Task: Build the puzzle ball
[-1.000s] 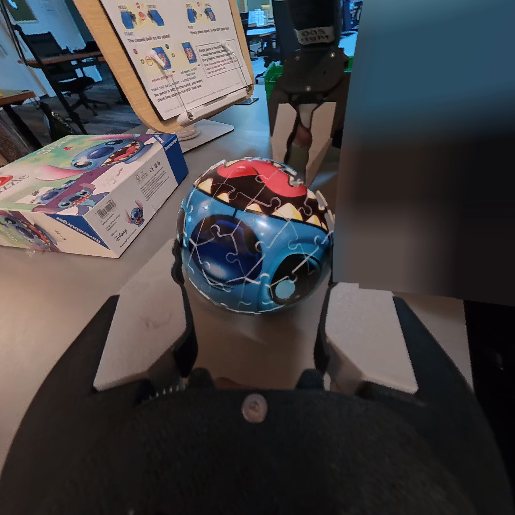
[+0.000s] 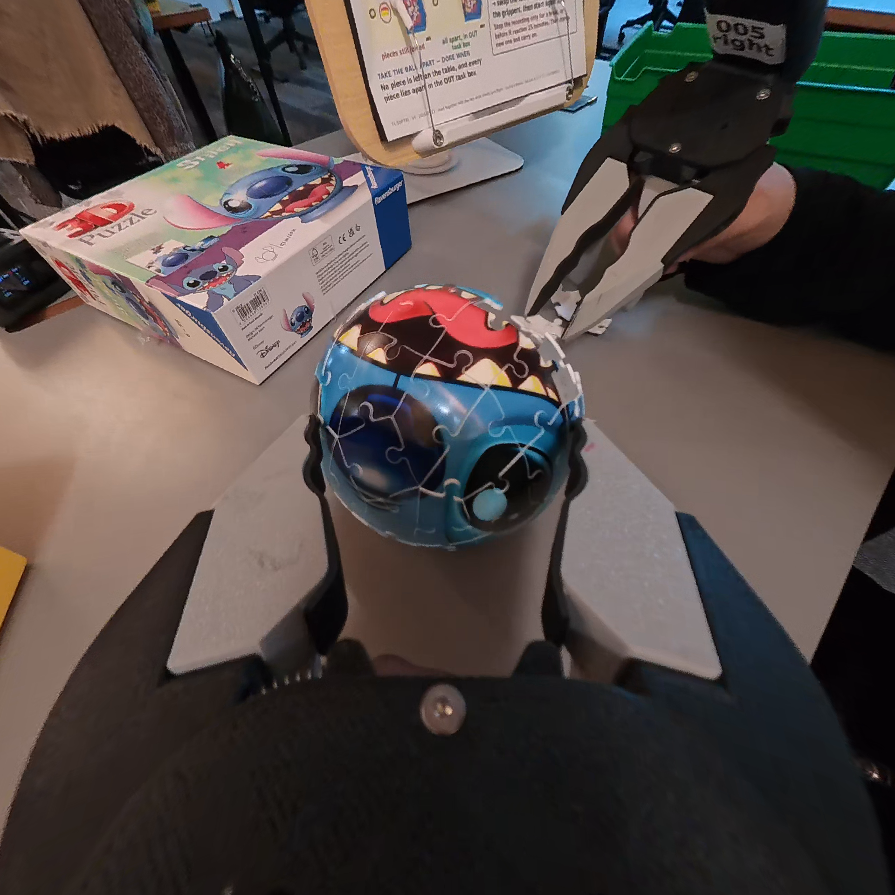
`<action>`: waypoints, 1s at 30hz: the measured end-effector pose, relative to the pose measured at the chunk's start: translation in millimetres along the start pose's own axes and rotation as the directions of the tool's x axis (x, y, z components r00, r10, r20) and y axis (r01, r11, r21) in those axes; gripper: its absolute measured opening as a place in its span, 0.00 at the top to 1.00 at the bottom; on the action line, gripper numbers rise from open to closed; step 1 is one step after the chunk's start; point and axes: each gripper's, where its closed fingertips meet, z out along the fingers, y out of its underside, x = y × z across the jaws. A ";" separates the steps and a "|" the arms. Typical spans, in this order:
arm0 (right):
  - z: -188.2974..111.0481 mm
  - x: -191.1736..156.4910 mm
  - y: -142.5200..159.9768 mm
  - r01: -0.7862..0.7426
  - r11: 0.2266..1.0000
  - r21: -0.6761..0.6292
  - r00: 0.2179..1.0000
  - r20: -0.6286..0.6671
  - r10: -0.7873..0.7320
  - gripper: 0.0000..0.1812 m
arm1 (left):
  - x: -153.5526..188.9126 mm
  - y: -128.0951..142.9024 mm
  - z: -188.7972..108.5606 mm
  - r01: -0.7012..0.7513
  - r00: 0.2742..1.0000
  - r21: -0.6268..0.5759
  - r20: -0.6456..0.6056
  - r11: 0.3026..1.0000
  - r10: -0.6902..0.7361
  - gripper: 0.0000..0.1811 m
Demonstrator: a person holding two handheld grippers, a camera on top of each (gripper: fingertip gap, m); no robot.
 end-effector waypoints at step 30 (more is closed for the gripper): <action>9.3 -6.2 -19.0 0.409 0.908 -0.097 0.864 -0.280 -0.419 0.87 | -3.7 14.9 -26.5 0.104 0.994 0.015 0.015 0.994 -0.104 0.46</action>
